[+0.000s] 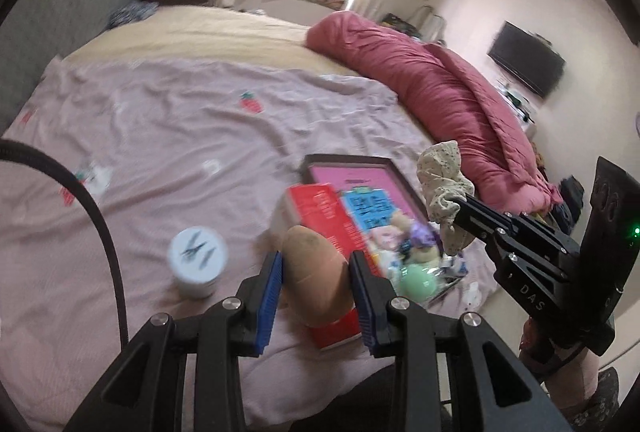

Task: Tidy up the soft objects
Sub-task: 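Carry the sponge and scrunchie over the tray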

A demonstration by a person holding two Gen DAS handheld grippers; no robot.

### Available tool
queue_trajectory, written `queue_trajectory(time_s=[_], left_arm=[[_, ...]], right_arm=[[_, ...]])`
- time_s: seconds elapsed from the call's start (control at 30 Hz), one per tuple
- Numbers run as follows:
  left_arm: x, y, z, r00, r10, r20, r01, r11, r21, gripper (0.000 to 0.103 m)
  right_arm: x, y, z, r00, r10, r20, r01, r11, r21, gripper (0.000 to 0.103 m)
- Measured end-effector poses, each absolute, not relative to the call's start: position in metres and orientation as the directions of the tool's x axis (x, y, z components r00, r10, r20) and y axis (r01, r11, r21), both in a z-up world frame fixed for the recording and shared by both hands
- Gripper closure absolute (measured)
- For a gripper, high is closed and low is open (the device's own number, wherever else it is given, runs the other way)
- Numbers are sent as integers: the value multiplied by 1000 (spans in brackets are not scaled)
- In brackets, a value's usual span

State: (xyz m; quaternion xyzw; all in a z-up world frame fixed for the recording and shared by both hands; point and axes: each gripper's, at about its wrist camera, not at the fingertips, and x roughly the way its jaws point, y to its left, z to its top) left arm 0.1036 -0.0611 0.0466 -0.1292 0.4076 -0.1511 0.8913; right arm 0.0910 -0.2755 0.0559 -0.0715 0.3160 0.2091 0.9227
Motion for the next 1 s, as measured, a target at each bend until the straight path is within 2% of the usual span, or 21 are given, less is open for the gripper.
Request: queue_trajectory(time_s=[0.33,1.0], left_arm=[[133,-146,58,584,-406,-703,286,913,-289,68],[177,-242,-3,467,-362,-807,367,909,-196,68]], right_arm=[[90,-351,58,766,267,-585,-301,953,40,92],[99,-419,31,780,212,-589,-180,977,114,92]])
